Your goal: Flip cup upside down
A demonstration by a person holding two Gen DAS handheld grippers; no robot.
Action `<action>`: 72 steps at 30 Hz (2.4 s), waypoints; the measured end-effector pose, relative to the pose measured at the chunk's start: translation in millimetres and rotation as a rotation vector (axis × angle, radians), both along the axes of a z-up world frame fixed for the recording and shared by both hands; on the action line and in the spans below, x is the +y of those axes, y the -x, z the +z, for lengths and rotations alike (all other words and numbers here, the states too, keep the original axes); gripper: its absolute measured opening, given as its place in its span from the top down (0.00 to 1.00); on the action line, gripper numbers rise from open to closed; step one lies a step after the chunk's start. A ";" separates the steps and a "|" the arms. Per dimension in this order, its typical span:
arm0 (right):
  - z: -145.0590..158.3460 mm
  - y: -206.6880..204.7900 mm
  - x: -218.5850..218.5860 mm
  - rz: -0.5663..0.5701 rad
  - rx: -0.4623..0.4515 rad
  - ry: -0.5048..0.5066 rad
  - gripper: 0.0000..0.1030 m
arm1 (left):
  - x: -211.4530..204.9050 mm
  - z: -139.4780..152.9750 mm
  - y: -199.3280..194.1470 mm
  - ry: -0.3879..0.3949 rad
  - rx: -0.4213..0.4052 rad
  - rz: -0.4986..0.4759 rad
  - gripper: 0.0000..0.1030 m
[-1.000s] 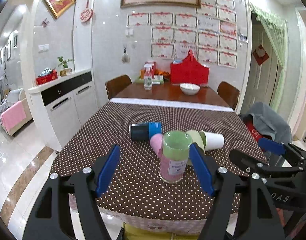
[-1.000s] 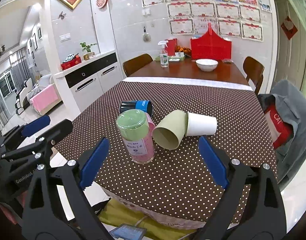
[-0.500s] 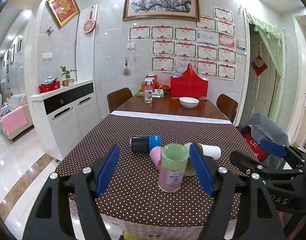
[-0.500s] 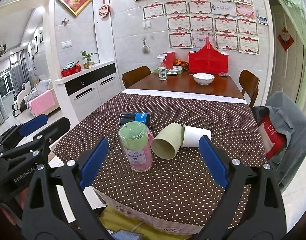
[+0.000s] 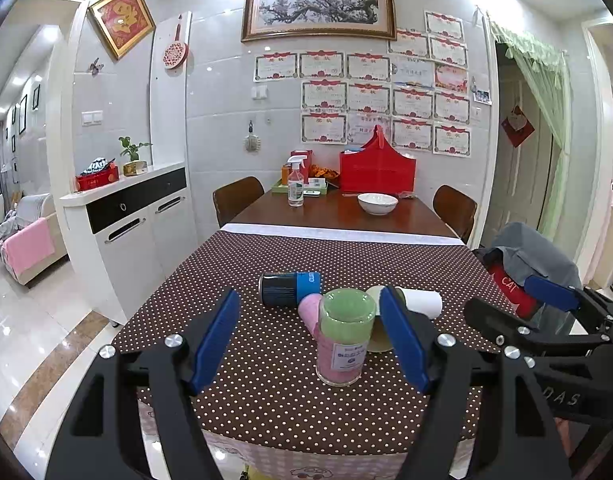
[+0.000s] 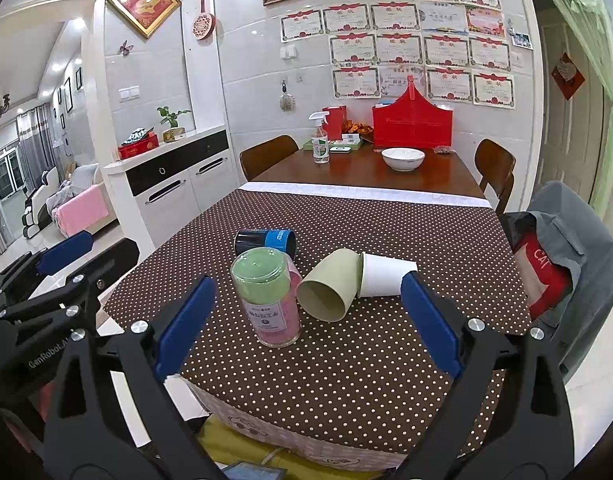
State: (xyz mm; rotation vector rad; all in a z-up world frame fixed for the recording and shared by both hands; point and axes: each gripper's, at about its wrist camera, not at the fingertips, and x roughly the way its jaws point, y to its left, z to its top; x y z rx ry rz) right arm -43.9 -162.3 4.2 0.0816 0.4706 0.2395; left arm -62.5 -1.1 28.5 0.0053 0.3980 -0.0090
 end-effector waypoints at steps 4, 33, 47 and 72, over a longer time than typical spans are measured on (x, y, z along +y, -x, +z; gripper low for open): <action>-0.8 0.3 -1.3 -0.005 0.004 -0.001 0.10 | -1.7 -0.5 -1.7 -0.004 0.008 -0.003 0.31; -4.2 -4.8 1.8 0.003 0.022 -0.009 0.10 | -1.1 -1.7 -4.7 -0.009 0.020 0.000 0.31; -9.4 -8.0 2.0 0.011 0.043 -0.016 0.10 | -0.1 -4.8 -7.6 -0.007 0.030 0.010 0.31; -13.1 -9.3 -0.3 0.007 0.046 -0.030 0.10 | -5.2 -6.6 -12.3 0.000 0.026 0.000 0.31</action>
